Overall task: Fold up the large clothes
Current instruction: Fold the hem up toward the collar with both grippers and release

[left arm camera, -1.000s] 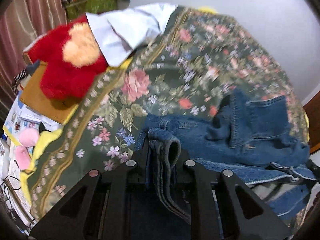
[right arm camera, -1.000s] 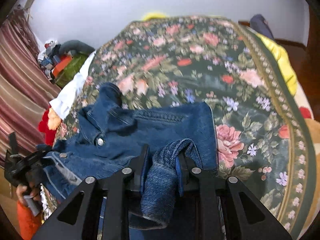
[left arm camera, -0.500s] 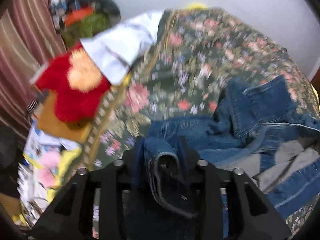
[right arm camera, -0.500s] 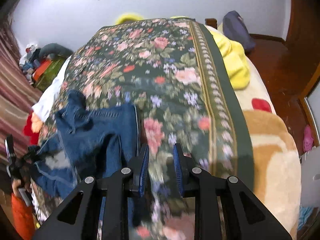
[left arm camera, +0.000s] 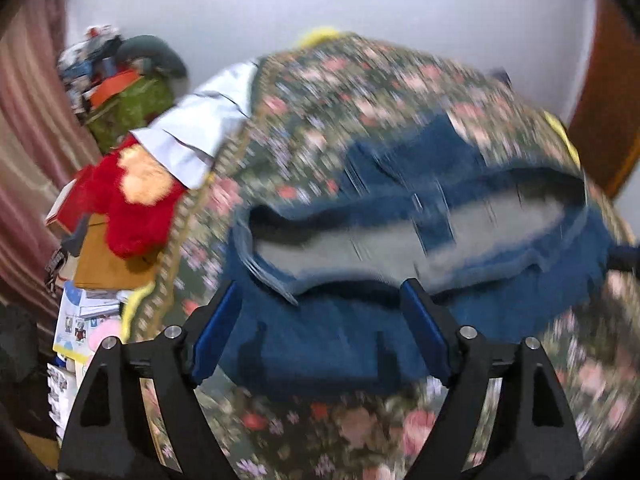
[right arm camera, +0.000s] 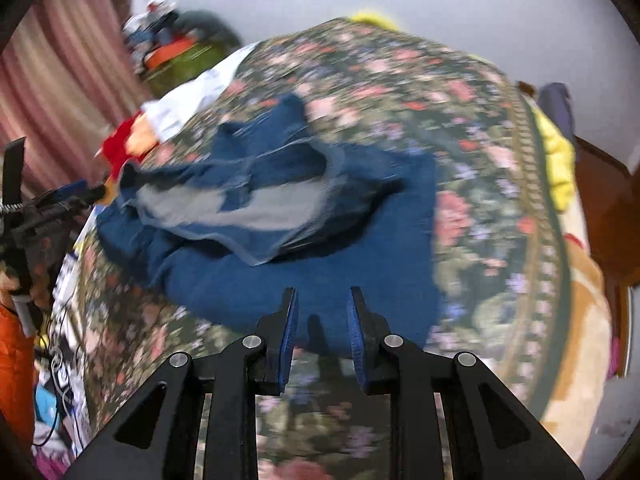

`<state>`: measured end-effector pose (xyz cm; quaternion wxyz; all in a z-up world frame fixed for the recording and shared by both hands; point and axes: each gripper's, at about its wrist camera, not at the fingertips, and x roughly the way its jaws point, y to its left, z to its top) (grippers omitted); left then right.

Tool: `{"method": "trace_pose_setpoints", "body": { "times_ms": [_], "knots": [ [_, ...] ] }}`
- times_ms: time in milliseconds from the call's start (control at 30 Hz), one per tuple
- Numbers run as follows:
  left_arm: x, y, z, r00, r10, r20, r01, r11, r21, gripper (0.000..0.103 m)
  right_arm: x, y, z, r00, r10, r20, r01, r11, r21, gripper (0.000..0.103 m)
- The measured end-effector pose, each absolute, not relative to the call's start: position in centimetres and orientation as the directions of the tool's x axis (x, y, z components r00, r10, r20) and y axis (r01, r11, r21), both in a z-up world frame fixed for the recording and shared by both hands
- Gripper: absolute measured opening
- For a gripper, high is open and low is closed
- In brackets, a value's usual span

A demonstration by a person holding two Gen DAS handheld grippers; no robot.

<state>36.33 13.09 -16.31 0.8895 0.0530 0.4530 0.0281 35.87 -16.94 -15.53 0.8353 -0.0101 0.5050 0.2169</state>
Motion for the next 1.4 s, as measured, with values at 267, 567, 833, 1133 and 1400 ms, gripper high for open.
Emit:
{"method": "trace_pose_setpoints", "body": {
  "times_ms": [267, 567, 833, 1133, 1400],
  "knots": [
    [37.9, 11.3, -23.4, 0.489, 0.177, -0.854, 0.076, 0.967, 0.244, 0.081, 36.1, -9.5, -20.2, 0.276, 0.344, -0.897, -0.477, 0.86, 0.183, 0.02],
    [46.6, 14.1, -23.6, 0.499, 0.217, -0.839, 0.005, 0.968, 0.252, 0.082, 42.3, -6.2, -21.3, 0.262, 0.346, -0.901, -0.506, 0.844, 0.177, 0.02],
    [52.3, 18.8, -24.3, 0.452, 0.28, -0.847, -0.133, 0.96, 0.246, 0.086, 51.8, -9.0, -20.0, 0.442, 0.311, -0.842, -0.346, 0.924, 0.159, 0.02],
    [48.8, 19.5, -18.5, 0.56, 0.217, -0.799, -0.149, 0.976, 0.16, 0.086, 52.2, -12.6, -16.3, 0.536, 0.237, -0.81, -0.261, 0.959, 0.108, 0.02],
    [44.3, 18.5, -16.6, 0.577, 0.143, -0.804, -0.061, 0.989, 0.132, 0.09, 45.4, -9.3, -15.6, 0.42, 0.377, -0.826, -0.428, 0.884, 0.186, 0.02]
  ]
}}
